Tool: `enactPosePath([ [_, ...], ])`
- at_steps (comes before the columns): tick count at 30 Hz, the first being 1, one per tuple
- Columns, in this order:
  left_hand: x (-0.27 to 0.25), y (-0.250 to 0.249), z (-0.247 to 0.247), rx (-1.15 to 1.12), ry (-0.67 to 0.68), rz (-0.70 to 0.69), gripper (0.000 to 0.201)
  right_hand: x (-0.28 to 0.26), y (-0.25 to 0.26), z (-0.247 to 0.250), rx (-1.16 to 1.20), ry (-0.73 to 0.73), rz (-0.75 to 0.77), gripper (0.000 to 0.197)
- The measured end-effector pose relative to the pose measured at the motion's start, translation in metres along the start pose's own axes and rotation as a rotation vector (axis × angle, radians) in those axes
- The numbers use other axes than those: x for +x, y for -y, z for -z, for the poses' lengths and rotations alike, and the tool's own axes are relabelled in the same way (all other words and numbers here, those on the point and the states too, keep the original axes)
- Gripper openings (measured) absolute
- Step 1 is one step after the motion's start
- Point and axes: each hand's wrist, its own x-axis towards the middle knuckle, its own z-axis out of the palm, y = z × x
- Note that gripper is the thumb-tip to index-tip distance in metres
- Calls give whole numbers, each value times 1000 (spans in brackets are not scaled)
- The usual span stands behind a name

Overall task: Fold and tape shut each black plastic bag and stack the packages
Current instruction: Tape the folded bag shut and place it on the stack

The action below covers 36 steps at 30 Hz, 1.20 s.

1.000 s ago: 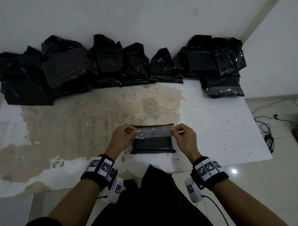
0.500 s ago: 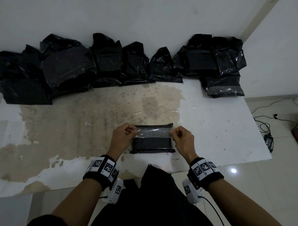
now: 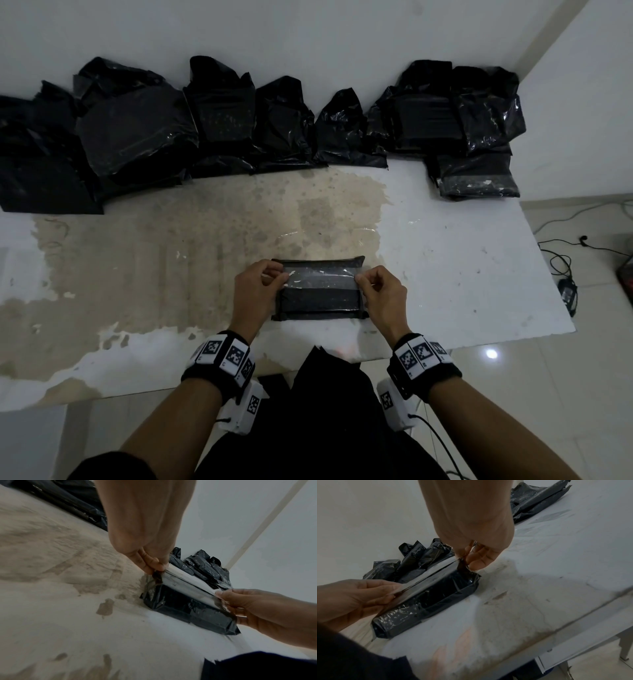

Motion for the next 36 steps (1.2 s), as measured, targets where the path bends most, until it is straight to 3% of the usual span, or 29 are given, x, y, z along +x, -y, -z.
enactPosePath([
  [17,-16,12,-9,-139,-120,68,12,5,-5,-4,27,23,-73,18],
  [24,-25,11,-18,7,-223,-36,14,4,-2,-3,8,20,-73,17],
  [27,-27,13,-17,-18,-242,17,19,5,-1,-2,-2,29,-65,17],
  [36,-25,20,-13,-222,-122,219,14,4,5,-1,-40,40,-79,19],
])
